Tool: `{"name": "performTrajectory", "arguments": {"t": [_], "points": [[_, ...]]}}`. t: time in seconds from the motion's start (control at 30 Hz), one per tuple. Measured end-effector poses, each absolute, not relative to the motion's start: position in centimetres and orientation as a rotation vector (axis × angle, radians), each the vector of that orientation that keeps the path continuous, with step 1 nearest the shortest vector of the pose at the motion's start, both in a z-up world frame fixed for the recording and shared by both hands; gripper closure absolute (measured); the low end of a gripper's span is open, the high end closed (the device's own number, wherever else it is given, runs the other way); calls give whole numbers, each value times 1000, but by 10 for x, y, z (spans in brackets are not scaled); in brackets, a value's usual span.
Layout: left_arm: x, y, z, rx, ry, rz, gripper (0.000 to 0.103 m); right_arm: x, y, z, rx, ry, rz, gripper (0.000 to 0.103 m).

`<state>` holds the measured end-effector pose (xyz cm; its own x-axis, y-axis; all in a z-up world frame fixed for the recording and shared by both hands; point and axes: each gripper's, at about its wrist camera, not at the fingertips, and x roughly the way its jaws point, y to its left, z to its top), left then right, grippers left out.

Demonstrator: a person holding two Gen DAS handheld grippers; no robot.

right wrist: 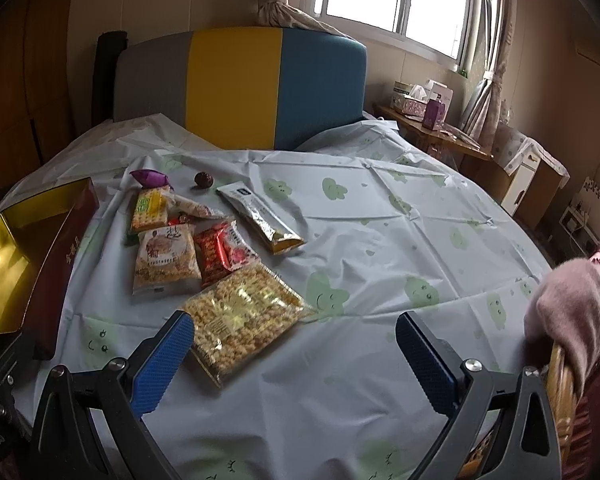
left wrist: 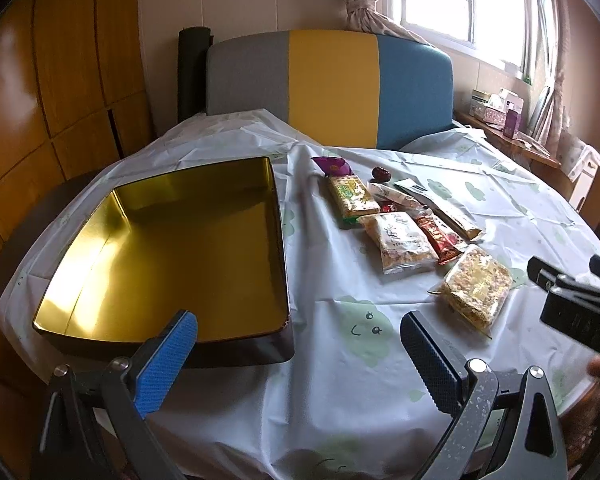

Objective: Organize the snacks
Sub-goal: 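Grasp the clear puffed-rice bag with the left gripper while the right gripper approaches the white sachet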

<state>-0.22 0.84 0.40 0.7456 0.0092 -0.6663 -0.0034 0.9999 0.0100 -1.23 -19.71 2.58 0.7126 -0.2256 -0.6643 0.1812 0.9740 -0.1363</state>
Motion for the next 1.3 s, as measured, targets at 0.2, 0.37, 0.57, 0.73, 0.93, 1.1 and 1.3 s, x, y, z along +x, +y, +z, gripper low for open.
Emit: {"name": "performTrajectory", "arguments": {"t": [0.2,0.37,0.57,0.73,0.93,1.1,1.3], "points": [[-1,10,4,12,730,6,1,-5,-205,34,-99,738,-220,1],[-2,11,6,13,724,8,1,5,-212,44,-138,733,-197,1],[-2,9,6,16,728,0,1,28,-229,65,-179,727,-137,1],[-2,9,7,14,729,0,1,53,-256,82,-173,684,-115,1],[-1,6,5,26,737,-6,1,81,-296,82,-134,664,-175,1],[0,1,3,37,749,-15,1,90,-325,71,-50,696,-222,1],[3,-6,1,33,760,-71,0,91,-350,69,103,719,-233,1]]}}
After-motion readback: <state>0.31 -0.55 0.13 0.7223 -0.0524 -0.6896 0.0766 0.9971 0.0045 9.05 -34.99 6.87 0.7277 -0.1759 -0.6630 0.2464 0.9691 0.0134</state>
